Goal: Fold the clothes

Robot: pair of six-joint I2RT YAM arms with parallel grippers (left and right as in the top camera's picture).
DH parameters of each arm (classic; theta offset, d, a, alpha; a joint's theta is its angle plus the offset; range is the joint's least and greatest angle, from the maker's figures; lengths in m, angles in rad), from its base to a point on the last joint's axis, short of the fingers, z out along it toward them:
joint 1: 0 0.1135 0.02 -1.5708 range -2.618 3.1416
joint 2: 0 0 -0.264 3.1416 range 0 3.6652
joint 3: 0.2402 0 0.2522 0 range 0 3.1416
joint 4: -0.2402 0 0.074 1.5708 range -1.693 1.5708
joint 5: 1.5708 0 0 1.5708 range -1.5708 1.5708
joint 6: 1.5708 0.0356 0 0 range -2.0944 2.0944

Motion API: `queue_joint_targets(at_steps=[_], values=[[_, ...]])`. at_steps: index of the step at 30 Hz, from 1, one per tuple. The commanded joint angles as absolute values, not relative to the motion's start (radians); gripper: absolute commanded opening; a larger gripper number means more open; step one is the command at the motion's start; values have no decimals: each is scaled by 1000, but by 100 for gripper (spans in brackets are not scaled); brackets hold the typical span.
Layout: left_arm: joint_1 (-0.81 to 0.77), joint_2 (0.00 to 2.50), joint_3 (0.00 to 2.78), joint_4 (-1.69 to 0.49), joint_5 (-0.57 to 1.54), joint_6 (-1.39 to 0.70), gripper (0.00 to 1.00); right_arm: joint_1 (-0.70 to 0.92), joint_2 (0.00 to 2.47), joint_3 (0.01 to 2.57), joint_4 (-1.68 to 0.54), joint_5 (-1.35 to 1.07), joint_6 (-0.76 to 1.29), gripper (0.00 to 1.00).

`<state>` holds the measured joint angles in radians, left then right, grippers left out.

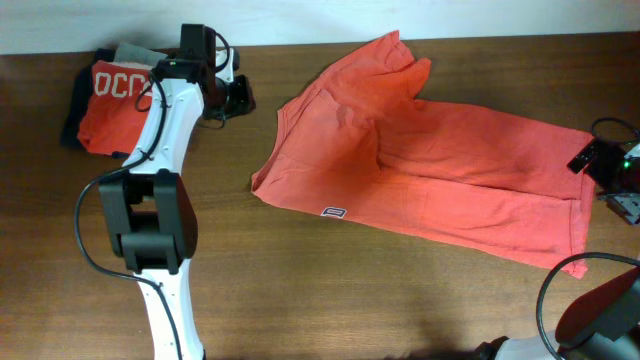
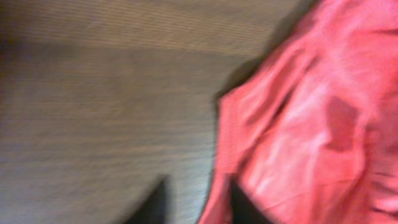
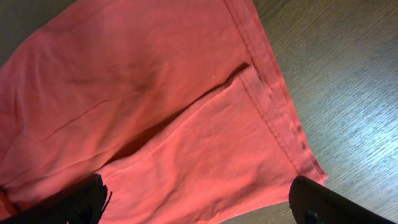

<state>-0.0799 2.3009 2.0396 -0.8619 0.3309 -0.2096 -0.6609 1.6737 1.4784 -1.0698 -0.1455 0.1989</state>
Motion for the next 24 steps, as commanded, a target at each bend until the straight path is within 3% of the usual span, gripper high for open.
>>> queue_joint_targets(at_steps=[1, 9, 24], values=[[-117, 2298, 2044, -826, 418, -223, 1, -661, 1674, 1495, -1070, -121, 187, 99], [-248, 2299, 2044, -712, 173, -212, 1, -661, 1674, 1495, -1070, -121, 187, 99], [-296, 2458, 2044, -620, 181, -212, 1, -661, 1674, 1495, -1070, -121, 187, 99]])
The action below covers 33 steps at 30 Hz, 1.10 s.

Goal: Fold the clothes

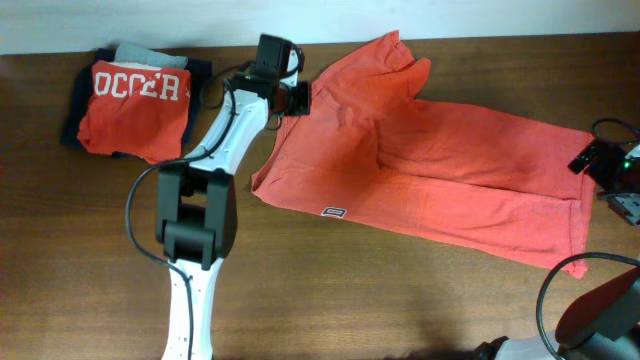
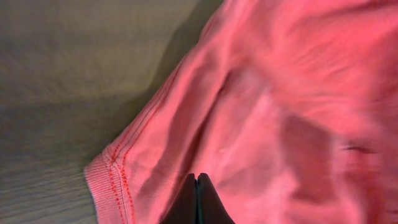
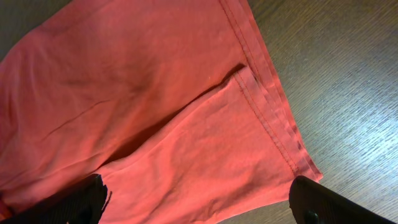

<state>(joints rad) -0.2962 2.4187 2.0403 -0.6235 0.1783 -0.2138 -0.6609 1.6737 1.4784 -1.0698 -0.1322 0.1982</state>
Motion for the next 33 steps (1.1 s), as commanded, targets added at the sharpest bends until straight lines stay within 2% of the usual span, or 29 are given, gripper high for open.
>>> queue_joint_targets(at_steps=[1, 8, 16, 20, 28, 33], values=[[-300, 2465, 2044, -620, 187, -212, 1, -661, 1674, 1495, -1070, -121, 187, 99], [-307, 2493, 2044, -641, 79, -271, 1, -661, 1674, 1495, -1070, -121, 187, 99], [-306, 2493, 2044, -812, 49, -312, 1, -661, 1674, 1495, -1070, -121, 187, 99], [-306, 2492, 2044, -896, -66, -400, 1, -661, 1674, 1495, -1070, -121, 187, 99], [-306, 2450, 2126, -892, -68, -365, 1, -661, 1674, 1495, -1070, -121, 187, 99], [-305, 2382, 2203, -1049, -68, -355, 3, -661, 1674, 1495, -1070, -121, 187, 99]])
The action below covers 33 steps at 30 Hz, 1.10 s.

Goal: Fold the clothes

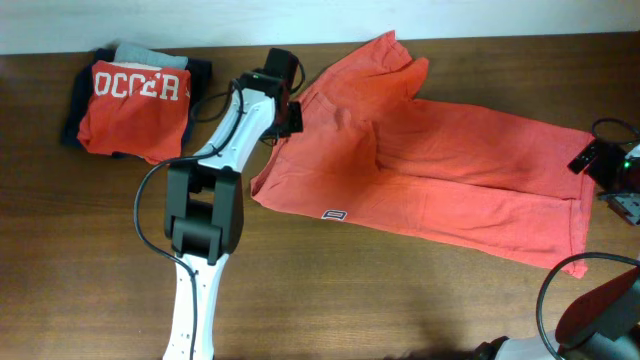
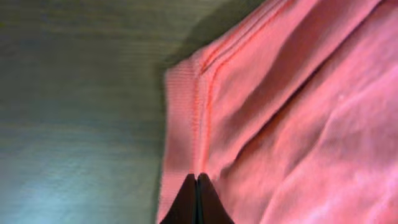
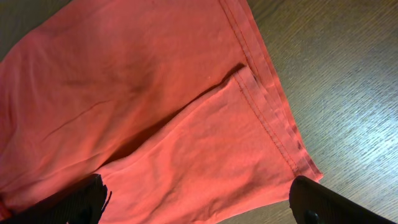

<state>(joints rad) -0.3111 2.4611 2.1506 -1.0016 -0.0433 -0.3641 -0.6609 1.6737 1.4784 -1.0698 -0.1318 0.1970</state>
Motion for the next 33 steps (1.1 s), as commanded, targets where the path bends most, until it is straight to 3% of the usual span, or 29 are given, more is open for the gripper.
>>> queue_joint_targets(at_steps=[1, 4, 6, 13, 16, 21, 29, 31, 33], values=[[-304, 2368, 2215, -1105, -68, -344, 13, -661, 1674, 1495, -1070, -121, 187, 99], [-300, 2346, 2218, -1233, -58, -300, 52, -661, 1674, 1495, -1070, -121, 187, 99], [-297, 2345, 2218, -1305, -25, -226, 65, -661, 1674, 1495, -1070, -121, 187, 99], [-251, 2347, 2189, -1539, -14, -169, 70, -661, 1674, 1495, -1070, -121, 187, 99], [-233, 2347, 2146, -1547, 42, -126, 78, -661, 1674, 1495, -1070, -121, 187, 99], [-206, 2347, 2050, -1493, 216, -28, 78, -661, 1674, 1495, -1070, -121, 187, 99], [-209, 2347, 1945, -1447, 230, -37, 76, -661, 1674, 1495, -1070, -121, 187, 99], [-209, 2347, 1913, -1429, 229, -54, 56, -661, 1674, 1495, -1070, -121, 187, 99], [-209, 2347, 1884, -1417, 229, -67, 17, -661, 1674, 1495, -1070, -121, 187, 99]])
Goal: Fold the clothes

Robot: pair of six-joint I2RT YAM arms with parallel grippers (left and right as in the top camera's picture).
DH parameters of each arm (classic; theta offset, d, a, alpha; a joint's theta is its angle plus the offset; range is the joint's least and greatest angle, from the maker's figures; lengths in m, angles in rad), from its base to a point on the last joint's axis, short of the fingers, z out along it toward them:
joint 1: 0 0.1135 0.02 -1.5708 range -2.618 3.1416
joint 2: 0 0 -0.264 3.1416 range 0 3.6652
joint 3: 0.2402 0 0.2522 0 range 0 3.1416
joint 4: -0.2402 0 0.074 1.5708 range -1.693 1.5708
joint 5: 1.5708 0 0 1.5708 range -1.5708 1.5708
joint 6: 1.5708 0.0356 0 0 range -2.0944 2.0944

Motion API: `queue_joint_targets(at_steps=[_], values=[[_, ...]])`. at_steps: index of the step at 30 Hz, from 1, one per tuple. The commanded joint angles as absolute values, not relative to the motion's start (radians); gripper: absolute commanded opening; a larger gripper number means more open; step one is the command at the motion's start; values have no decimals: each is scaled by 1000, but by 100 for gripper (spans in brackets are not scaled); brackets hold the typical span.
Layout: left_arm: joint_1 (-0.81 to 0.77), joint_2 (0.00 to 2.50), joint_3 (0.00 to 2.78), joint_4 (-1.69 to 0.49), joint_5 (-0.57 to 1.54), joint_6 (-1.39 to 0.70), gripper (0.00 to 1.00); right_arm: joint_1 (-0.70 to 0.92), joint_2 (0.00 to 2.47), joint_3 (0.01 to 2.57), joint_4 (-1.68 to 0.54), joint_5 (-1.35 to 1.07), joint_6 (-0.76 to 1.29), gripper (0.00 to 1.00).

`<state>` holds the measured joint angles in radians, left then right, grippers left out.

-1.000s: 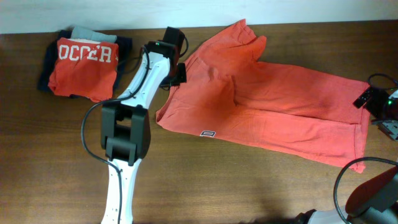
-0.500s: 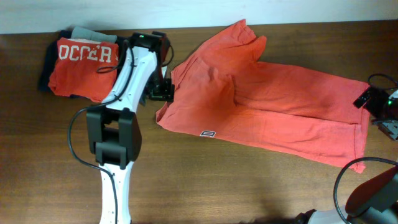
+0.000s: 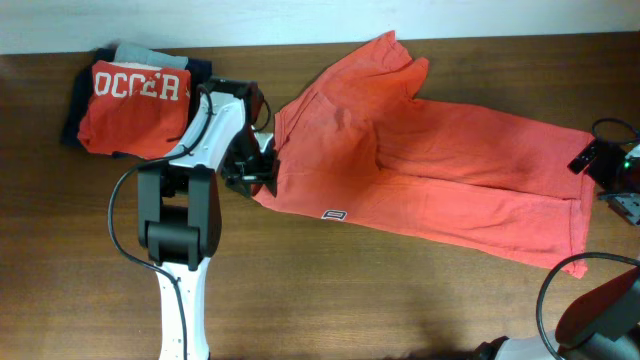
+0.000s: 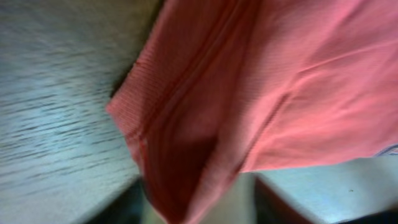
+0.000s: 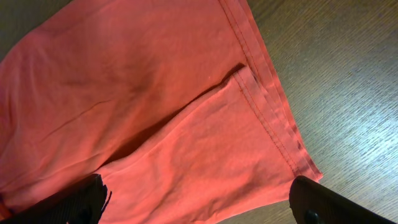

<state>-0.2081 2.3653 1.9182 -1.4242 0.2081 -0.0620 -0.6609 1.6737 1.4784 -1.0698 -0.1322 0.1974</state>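
Orange pants lie spread on the brown table, waistband to the left and both legs reaching right. My left gripper is at the waistband's lower left corner. In the blurred left wrist view its dark fingers stand apart, open, with the ribbed waistband corner bunched between them. My right gripper hovers over the leg hems at the far right. It is wide open, and the hem lies flat below it.
A folded stack, a red shirt with white letters on top of dark clothes, sits at the back left. The table's back edge meets a white wall. Bare wood runs along the front.
My left gripper was shut at the waistband's upper corner; it is now open at the lower left corner with cloth between its fingers. The right gripper has not moved.
My left gripper was beside the folded stack, left of the pants. It was then shut over the waistband's top end, then slightly lower on that edge. Now it is open at the waistband's lower corner. The right gripper stayed open over the hems throughout.
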Motion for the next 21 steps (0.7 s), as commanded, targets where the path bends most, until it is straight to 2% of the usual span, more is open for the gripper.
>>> queue_joint_targets(at_steps=[1, 2, 9, 14, 21], values=[[-208, 2347, 1869, -1409, 229, -67, 6, -661, 1674, 1495, -1070, -121, 187, 99], [-208, 2347, 1859, -1402, 228, -67, 1, -661, 1674, 1495, -1070, -121, 187, 99], [-212, 2347, 1844, -1448, 194, -127, 1, -661, 1674, 1495, -1070, -121, 187, 99], [-213, 2347, 1841, -1548, 57, -255, 1, -661, 1674, 1495, -1070, -121, 187, 99], [-227, 2347, 1758, -1560, 56, -277, 1, -661, 1674, 1495, -1070, -121, 187, 99]])
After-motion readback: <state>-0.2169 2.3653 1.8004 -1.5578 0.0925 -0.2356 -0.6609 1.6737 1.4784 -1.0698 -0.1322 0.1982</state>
